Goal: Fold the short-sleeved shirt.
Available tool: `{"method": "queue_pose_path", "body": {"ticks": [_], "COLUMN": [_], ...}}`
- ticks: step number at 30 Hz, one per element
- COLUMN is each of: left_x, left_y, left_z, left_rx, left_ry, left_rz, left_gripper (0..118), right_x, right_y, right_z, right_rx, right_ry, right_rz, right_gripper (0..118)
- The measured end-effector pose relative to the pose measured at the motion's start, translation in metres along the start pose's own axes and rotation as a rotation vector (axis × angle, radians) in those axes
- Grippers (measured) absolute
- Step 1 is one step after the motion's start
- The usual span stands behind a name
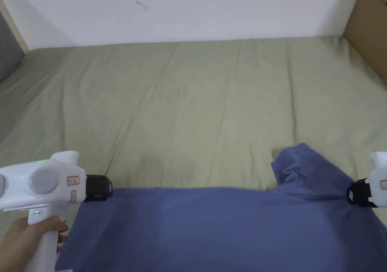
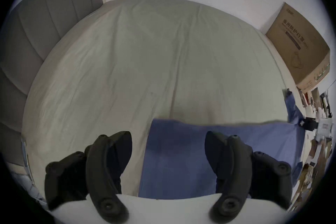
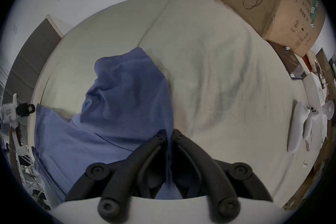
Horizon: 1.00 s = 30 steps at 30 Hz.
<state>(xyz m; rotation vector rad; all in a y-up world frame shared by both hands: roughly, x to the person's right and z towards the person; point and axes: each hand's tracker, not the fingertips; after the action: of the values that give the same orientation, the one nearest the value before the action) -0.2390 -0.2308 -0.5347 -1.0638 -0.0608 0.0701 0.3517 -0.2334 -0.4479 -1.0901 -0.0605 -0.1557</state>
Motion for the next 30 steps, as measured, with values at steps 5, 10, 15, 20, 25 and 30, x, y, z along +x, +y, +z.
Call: {"method": "queue_pose_path", "body": {"ticks": [5, 10, 15, 20, 25, 30], "left_x": [0.009, 0.011, 0.009, 0.011, 0.002, -0.016], "left_y": [0.000, 0.001, 0.001, -0.013, -0.051, -0.115], "left_z": [-0.022, -0.004, 0.038, 0.098, 0.157, 0.189], "left_rx": [-0.044, -0.037, 0.019, 0.091, 0.145, 0.143], "left_ry": [0.023, 0.026, 0.003, -0.001, -0.013, -0.041], "left_rz": [-0.056, -0.084, -0.075, -0.123, -0.143, -0.150], "left_gripper": [12, 2, 2, 2, 2, 2], "right_x": [0.002, 0.000, 0.001, -0.003, -0.002, -0.004], "right_y": [0.000, 0.000, -0.002, -0.016, -0.057, -0.130], "right_z": [-0.001, 0.011, 0.043, 0.095, 0.159, 0.198], "right_rx": [-0.007, 0.000, 0.037, 0.091, 0.155, 0.142], "right_ry": [0.007, 0.011, 0.033, 0.035, 0.048, 0.039], "right_rz": [-0.008, -0.006, -0.022, 0.001, 0.017, 0.053], "right_gripper": [3, 3, 3, 3, 3, 3]}}
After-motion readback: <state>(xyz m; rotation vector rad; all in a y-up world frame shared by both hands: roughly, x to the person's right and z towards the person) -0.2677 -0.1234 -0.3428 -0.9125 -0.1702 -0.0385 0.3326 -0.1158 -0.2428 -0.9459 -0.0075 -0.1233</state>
